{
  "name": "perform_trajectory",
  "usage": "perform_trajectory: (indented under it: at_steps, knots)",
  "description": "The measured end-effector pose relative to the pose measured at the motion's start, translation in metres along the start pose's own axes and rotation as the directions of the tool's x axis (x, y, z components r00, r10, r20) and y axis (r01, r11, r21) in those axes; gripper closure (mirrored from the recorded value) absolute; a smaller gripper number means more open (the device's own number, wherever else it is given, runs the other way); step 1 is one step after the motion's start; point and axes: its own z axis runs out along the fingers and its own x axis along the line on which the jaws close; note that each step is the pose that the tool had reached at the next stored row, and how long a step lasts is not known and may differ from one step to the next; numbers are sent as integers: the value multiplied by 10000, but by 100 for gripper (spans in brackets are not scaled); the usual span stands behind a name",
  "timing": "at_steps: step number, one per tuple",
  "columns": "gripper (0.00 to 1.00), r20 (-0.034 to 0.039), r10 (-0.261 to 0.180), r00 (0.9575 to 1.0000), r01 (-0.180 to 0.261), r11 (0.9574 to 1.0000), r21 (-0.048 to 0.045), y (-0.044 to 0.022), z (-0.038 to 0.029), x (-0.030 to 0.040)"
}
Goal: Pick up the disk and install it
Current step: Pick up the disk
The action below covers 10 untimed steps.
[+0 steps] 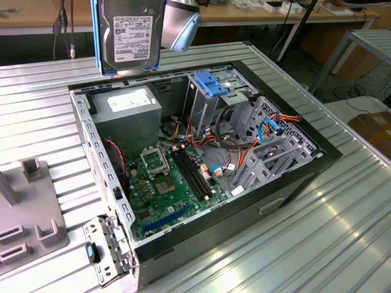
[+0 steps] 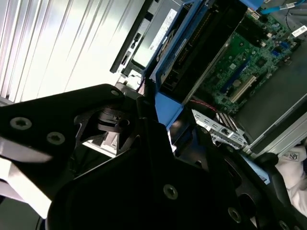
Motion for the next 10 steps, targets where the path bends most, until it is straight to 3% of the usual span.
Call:
perform_trajectory:
  at_steps: [2, 4, 10]
  knots:
    - [63, 1, -1, 10000, 1, 10000, 0, -135, 2, 3]
    - [63, -1, -1, 10000, 1, 10000, -1, -206, 2, 4]
    - [63, 0, -1, 10000, 1, 10000, 0, -551, 8, 12]
